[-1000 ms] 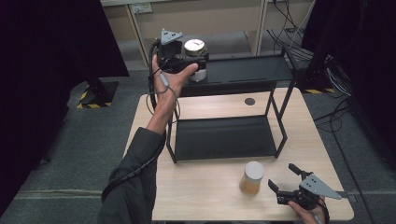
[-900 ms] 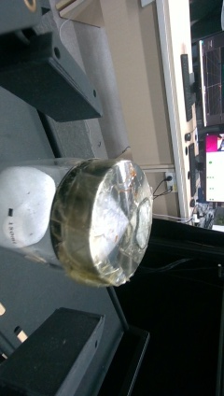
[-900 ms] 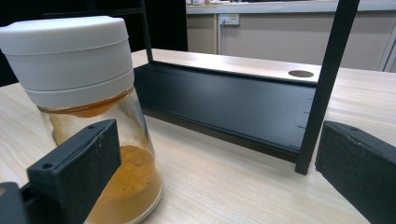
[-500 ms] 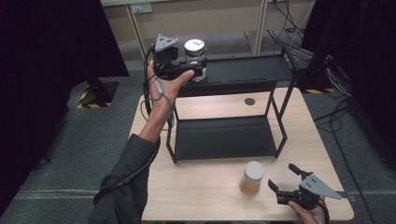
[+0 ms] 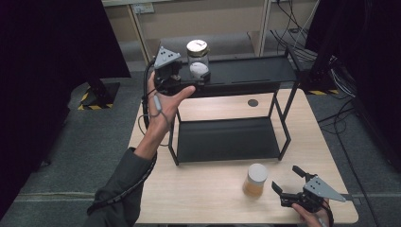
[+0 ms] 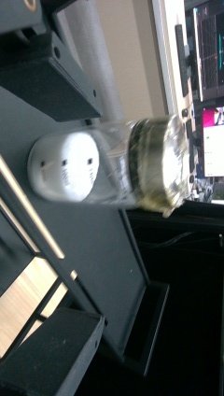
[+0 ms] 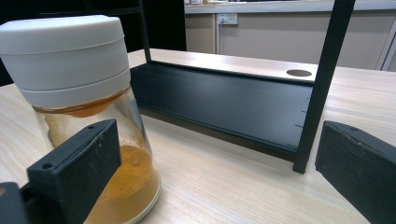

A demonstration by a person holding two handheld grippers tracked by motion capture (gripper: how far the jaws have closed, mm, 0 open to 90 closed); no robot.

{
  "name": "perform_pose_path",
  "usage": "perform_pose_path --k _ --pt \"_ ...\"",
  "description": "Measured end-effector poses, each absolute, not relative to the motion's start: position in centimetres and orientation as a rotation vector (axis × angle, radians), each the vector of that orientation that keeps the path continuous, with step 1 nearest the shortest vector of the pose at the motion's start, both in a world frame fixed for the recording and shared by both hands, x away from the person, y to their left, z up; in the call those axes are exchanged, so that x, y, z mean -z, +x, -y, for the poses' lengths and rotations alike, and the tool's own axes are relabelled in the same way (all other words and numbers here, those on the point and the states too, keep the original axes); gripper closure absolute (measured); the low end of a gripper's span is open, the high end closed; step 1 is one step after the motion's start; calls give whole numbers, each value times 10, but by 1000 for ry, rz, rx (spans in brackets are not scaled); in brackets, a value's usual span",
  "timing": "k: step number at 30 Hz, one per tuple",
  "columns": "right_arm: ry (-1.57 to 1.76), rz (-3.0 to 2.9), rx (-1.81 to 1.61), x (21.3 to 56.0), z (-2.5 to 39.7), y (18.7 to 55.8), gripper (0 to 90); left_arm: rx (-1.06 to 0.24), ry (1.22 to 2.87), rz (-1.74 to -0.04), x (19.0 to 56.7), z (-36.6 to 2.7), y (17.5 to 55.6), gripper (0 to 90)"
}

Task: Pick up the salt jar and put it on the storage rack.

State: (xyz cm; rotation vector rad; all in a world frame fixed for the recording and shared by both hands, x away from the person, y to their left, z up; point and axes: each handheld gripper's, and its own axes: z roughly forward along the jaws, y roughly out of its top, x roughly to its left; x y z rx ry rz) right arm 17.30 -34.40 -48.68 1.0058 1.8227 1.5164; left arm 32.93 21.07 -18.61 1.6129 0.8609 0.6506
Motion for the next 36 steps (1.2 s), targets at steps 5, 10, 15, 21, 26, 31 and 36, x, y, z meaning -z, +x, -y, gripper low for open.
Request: perform_pose_path --k 5,10,15,21,26,31,36 --pt "1007 -1821 -1517 487 344 173 5 -624 1613 -833 198 -217 319 23" --pt "1006 -1820 -1516 487 344 173 5 -600 1604 -816 209 -224 313 24" --pt "1009 -1820 -1515 487 344 173 5 -583 1595 -802 224 -231 306 24" --pt "1009 -1820 -1514 487 344 173 5 -573 1608 -799 242 -237 305 25" --pt "1011 -1820 -1514 487 344 173 5 -544 1609 -791 257 -241 302 24" --pt "1010 -1820 -1515 487 344 173 5 -517 1614 -784 275 -242 299 25" --pt "1016 -1808 -1517 487 345 172 5 -519 1631 -763 291 -237 294 24"
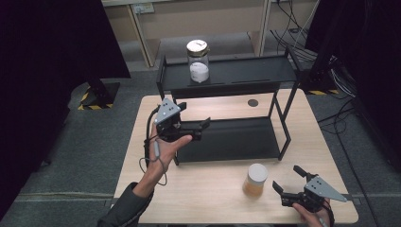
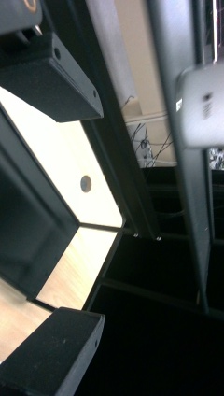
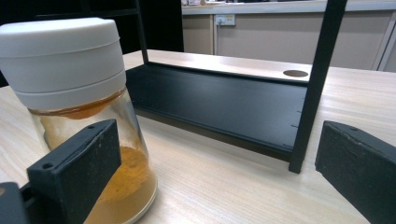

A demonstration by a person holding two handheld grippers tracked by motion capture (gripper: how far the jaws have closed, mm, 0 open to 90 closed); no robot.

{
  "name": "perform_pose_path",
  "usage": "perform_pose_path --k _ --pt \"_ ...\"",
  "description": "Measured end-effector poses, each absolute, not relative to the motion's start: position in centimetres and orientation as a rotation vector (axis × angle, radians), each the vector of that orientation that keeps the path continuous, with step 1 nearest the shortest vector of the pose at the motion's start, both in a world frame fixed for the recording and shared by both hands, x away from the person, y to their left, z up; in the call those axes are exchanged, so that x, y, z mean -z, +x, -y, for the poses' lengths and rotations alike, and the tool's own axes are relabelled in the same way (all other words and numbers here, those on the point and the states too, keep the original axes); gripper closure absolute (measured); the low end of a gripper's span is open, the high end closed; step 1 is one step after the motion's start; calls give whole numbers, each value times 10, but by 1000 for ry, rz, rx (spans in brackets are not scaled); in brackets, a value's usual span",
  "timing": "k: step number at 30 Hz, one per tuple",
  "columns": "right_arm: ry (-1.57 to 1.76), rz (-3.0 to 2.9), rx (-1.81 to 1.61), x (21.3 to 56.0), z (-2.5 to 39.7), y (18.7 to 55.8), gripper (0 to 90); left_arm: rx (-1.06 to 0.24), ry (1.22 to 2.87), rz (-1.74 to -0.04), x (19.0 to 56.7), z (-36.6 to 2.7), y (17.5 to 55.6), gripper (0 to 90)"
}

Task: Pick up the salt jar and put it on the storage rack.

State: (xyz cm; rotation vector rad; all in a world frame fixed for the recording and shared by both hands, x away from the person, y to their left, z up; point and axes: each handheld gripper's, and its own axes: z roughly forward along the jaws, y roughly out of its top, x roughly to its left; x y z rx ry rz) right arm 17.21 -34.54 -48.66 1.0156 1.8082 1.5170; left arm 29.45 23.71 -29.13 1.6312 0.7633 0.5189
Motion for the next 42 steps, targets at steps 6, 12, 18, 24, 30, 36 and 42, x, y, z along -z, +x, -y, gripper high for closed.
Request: perform_pose_path --k 6,12,18,24,30,36,42 --pt "1023 -1799 -1521 486 347 172 4 -479 1618 -747 310 -237 289 24" --pt "1025 -1789 -1523 486 348 171 5 -442 1604 -731 329 -238 282 24" --pt "1028 -1787 -1524 487 348 172 5 -448 1619 -719 343 -237 276 24" --pt "1033 -1783 -1524 487 349 172 5 -441 1632 -712 366 -234 271 24" --pt "1036 -1787 -1525 487 349 172 5 -420 1640 -711 388 -233 268 24" --pt "1035 -1787 -1524 487 349 172 5 -410 1640 -706 404 -232 267 20" --pt "1033 -1788 -1525 487 349 172 5 -402 1664 -701 414 -228 267 20"
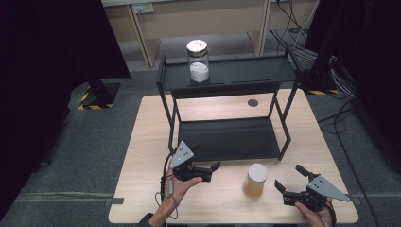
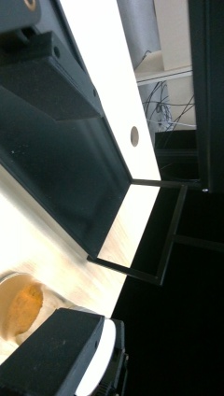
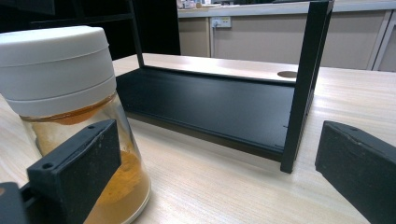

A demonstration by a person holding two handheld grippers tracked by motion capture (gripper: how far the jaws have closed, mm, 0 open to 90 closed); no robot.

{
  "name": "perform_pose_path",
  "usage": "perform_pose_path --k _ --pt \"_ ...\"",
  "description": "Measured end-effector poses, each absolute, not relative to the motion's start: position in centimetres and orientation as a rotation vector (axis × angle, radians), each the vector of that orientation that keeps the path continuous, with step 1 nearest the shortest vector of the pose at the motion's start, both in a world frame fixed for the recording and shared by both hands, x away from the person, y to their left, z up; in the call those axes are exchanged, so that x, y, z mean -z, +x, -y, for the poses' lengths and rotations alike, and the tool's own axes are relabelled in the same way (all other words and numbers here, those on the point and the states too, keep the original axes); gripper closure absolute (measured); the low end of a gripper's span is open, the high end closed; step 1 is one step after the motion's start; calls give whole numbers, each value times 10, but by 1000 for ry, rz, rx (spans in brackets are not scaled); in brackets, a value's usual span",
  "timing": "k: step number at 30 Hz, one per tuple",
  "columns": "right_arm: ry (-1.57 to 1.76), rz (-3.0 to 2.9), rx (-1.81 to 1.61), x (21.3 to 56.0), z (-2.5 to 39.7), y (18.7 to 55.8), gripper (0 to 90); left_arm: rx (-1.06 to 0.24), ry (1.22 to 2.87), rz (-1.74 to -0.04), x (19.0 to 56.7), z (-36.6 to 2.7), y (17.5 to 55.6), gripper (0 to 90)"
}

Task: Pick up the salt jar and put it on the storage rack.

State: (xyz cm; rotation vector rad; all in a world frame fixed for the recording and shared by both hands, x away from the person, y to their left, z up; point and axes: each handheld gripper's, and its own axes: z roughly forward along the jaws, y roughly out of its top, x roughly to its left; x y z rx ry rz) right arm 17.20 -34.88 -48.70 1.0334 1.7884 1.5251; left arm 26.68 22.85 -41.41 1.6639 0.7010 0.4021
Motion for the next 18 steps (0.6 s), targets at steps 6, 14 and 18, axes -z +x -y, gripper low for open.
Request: perform_pose_path --k 6,14,18 --pt "1030 -1789 -1527 487 349 172 5 -395 1666 -693 423 -227 265 20" --pt "1027 -1791 -1530 487 349 172 5 -413 1678 -689 438 -227 261 20" --pt "1031 -1791 -1533 487 350 173 5 -397 1671 -698 446 -228 261 20"
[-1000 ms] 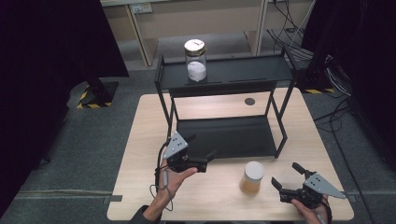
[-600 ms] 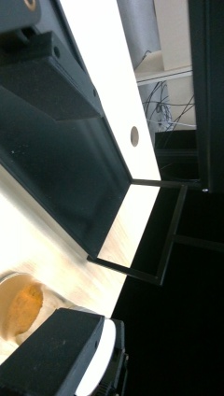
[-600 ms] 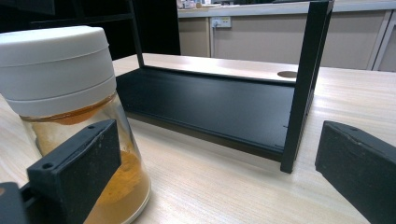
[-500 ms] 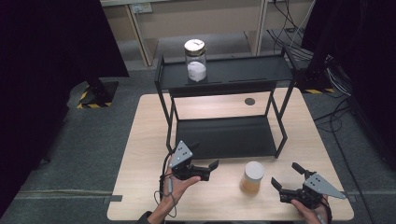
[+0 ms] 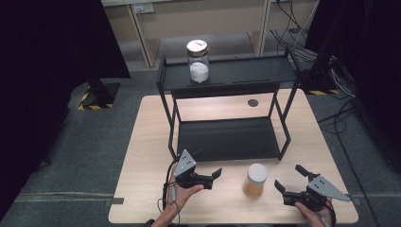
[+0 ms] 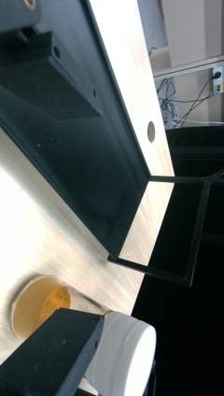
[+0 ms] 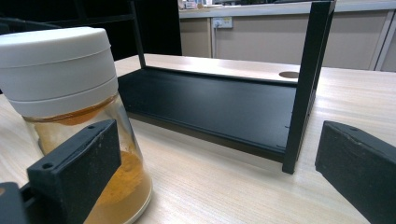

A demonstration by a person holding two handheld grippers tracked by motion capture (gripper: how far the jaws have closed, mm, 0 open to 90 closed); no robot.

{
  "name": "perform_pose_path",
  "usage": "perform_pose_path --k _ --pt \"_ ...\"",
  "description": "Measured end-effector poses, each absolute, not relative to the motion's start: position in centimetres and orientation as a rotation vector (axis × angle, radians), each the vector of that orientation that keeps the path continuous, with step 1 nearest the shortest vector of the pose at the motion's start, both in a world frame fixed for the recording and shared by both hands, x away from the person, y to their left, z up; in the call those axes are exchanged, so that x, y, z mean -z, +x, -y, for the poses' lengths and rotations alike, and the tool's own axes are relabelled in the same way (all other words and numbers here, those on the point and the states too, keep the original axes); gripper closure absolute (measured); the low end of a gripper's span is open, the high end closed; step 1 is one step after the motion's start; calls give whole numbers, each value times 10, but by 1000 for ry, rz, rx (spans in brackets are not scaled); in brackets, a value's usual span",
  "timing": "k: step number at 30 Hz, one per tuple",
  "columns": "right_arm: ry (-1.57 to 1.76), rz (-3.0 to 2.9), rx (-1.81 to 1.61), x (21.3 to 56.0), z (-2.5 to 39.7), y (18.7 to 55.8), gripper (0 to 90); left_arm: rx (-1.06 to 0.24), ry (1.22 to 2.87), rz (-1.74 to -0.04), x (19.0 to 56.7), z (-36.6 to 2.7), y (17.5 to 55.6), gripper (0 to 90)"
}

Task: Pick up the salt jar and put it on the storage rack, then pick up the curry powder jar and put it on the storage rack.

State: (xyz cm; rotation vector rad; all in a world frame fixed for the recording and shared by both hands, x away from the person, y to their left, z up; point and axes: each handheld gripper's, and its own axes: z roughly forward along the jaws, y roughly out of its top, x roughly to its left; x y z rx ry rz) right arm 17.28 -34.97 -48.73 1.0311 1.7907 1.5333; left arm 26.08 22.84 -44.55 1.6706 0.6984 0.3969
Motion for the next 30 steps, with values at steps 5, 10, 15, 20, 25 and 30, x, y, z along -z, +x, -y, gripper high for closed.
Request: perform_pose_path --k 5,10,15,20,25,30 --pt "1034 -1792 -1534 488 350 174 5 -387 1665 -702 456 -231 258 20" --pt "1034 -1792 -1535 488 350 173 5 -383 1660 -714 463 -235 256 21" --pt "1033 -1790 -1535 488 350 173 5 -372 1668 -710 467 -239 255 21" --pt "1036 -1787 -1533 488 350 173 5 -371 1673 -709 470 -241 253 20" --pt "1039 -1782 -1528 488 350 172 5 -367 1680 -699 470 -239 253 20" --pt "1028 -1790 -1530 487 349 174 5 -366 1688 -701 470 -239 252 20"
